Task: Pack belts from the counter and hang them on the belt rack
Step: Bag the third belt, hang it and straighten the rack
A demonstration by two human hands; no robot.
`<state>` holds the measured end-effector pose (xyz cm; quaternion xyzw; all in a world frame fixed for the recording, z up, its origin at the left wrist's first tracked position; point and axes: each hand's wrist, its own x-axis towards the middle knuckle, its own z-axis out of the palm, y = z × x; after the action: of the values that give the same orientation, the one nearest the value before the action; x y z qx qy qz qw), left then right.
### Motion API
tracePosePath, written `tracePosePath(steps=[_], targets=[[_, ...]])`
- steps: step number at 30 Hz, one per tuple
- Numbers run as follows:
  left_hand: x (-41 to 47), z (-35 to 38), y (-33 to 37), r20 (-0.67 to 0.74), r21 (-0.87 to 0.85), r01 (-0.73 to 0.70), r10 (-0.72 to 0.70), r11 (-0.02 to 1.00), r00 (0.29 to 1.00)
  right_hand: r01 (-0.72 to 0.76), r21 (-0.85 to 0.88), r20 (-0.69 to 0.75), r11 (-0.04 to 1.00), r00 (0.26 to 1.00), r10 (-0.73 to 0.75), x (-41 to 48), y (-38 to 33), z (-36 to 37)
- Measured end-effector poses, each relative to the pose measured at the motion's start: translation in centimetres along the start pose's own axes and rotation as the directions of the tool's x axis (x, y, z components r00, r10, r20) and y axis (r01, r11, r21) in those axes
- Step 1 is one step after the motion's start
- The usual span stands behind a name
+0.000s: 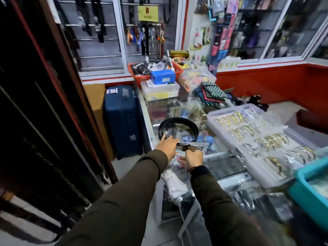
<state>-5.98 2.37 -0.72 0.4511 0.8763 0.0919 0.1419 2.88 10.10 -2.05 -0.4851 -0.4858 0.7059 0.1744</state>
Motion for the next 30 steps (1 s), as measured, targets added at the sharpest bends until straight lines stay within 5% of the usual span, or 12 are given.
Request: tracePosePath(steps=[4,8,13,21,30], targets=[[1.1,-0.3,1.2,-0.026,0.080,0.051,-0.049,0.995,0.998,-0.015,0.113,0.002,0.994,1.000,0.015,0.7,-0.1,0.4],[0.8,-0.2,2.2,-0.094,0.059,0.065,-0.059,0.996,0.994,0.025,0.031,-0.041,0.999,0.999,-0.024,0.7,0.1,0.2],[-0.9,-1.3,1.8,-0.278,-0.187,0.061,-0.112,0.981,0.954,0.132,0.245,-0.007,0.960,0.991,-0.135,0.0,0.0,0.8],[-5.6,-4.5,-0.6,-0.445,-0.625,-0.003,-0.353,0.780,0.823,0.328,0.237,0.253,0.915,0.888,-0.384,-4.5,-3.1,3.2],[-14.7,-7.2,-3.0,-0.579,-0.720,-0.086,-0.526,0.689,0.623,0.548,0.150,0.431,0.823,0.713,-0.553,-11.0,-3.5,7.9]])
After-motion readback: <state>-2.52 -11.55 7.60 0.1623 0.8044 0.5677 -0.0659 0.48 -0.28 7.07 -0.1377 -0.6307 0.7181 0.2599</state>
